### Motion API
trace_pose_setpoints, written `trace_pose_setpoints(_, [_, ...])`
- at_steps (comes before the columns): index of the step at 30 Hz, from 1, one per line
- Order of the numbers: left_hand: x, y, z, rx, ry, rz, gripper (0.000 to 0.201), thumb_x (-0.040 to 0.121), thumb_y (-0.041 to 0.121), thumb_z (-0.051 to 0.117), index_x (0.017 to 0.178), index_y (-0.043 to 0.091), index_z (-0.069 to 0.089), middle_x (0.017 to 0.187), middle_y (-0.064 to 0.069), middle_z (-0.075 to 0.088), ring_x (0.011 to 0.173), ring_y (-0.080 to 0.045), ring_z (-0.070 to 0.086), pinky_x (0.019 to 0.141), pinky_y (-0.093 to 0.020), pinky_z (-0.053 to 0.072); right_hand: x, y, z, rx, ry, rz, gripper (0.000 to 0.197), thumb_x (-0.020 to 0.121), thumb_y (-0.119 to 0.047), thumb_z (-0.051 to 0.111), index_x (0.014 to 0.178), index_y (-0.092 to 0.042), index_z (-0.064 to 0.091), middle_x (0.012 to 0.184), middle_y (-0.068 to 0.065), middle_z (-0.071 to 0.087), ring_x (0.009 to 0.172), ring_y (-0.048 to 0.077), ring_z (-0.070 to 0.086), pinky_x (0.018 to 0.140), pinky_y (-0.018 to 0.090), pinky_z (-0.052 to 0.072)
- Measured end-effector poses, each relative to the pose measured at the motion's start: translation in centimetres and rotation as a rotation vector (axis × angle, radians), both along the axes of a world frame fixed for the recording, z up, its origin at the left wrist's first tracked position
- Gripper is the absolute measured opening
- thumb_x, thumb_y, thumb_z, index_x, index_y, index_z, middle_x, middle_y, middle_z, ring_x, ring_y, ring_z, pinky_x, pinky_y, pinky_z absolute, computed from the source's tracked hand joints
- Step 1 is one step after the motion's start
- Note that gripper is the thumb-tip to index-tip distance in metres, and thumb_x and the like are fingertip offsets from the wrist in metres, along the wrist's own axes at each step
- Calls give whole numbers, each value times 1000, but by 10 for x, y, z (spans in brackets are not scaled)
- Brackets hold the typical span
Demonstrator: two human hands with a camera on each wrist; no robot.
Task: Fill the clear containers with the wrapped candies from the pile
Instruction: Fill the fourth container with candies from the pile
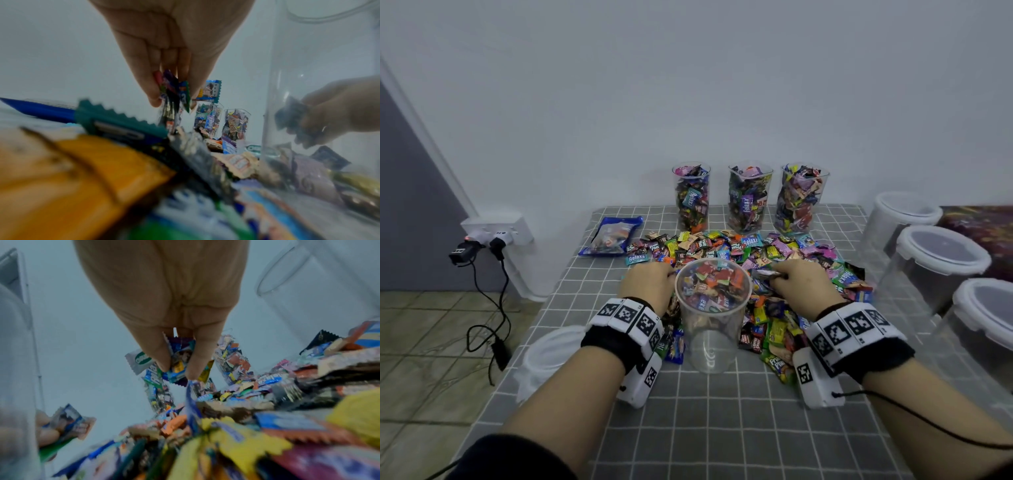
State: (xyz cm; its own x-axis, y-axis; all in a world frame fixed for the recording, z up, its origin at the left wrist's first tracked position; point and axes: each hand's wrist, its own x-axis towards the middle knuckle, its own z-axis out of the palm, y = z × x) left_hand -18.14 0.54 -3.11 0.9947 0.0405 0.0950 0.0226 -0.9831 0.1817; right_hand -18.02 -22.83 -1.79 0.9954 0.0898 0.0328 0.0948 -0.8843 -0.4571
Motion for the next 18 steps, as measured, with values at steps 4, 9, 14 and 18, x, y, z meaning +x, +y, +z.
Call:
trace_pose_setpoints(4, [-5,0,3,-18,-33,10,30,97,32,43,107,17,67,106,-8,67,99,-29,61,78,-33,47,-4,-1,18,161,-73,-7,17,91,-11,52,79,-4,62,69,13,57,67,29,51,56,33,38])
trace_pose_setpoints(9, [-10,-1,4,-43,-67,12,30,96,32,45,105,17,69,103,-7,68,96,-28,61,75,-31,46,-15,7,50,334,-219,91,16,88,-11,57,82,3,62,79,27,61,73,39,57,62,39,44])
trace_pose_setpoints(14, [-14,-2,7,-39,-69,19,28,96,28,44,106,16,68,102,-7,68,96,-27,62,77,-32,47,-36,28,74,434,-272,222,17,88,-12,58,80,3,61,77,25,58,69,36,53,61,40,43])
trace_pose_setpoints(18, [-17,-2,9,-29,-76,16,28,96,26,43,106,16,68,102,-7,68,95,-27,61,75,-32,45,-50,43,76,452,-192,291,13,89,-10,58,82,-3,67,77,19,64,78,36,62,75,51,51])
